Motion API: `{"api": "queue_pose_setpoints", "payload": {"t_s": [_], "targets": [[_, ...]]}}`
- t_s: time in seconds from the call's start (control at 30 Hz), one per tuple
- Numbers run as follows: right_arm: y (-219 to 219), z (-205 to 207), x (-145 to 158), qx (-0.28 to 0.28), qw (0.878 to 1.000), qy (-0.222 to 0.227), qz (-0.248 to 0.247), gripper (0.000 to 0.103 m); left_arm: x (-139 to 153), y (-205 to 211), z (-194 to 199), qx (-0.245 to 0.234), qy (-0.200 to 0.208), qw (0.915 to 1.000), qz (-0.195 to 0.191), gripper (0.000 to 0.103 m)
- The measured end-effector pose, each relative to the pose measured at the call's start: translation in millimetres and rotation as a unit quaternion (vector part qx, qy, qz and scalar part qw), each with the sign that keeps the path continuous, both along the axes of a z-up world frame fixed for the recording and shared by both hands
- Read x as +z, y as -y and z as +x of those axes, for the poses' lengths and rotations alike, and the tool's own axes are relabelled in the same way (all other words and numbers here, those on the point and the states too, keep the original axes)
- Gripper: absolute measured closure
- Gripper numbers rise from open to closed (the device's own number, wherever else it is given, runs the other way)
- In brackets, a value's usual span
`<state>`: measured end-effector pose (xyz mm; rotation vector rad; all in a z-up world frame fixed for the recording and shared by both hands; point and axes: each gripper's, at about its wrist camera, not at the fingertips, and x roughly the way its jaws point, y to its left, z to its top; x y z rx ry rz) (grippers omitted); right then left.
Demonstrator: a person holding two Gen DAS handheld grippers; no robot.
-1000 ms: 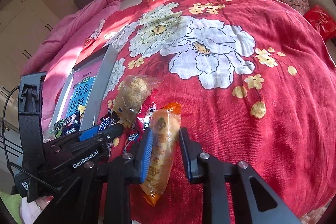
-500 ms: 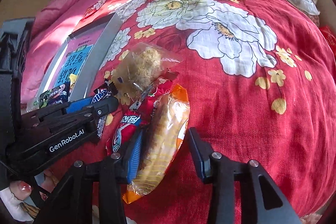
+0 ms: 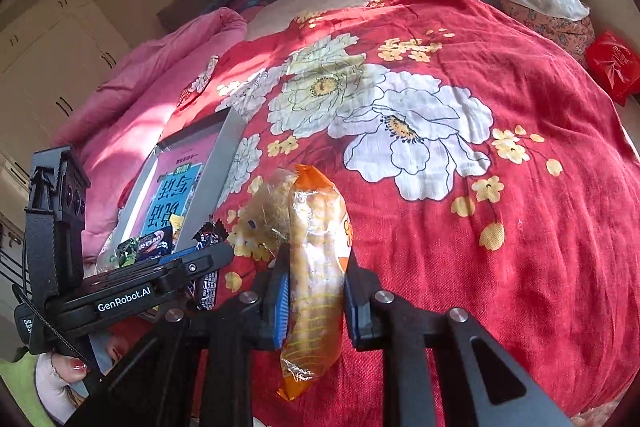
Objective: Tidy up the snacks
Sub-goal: 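Carry the Snickers bar over the tray with the left gripper while the right carries the bread roll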
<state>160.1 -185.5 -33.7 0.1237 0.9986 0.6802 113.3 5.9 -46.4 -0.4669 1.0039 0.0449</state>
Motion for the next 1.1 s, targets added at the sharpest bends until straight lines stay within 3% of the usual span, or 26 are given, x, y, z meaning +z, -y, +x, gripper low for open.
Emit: {"api": "queue_pose_setpoints", "payload": {"t_s": [0.5, 1.1], "targets": [[-18.7, -26.0, 30.6, 0.047, 0.995, 0.071, 0.048, 0.080, 40.1, -13.1, -24.2, 0.000, 0.036, 0.9993, 0.006, 0.074], [-78.6, -72.8, 44.0, 0.134, 0.984, 0.090, 0.079, 0.080, 69.7, -117.9, -85.6, 0.117, 0.069, 0.9905, 0.023, 0.074]]}}
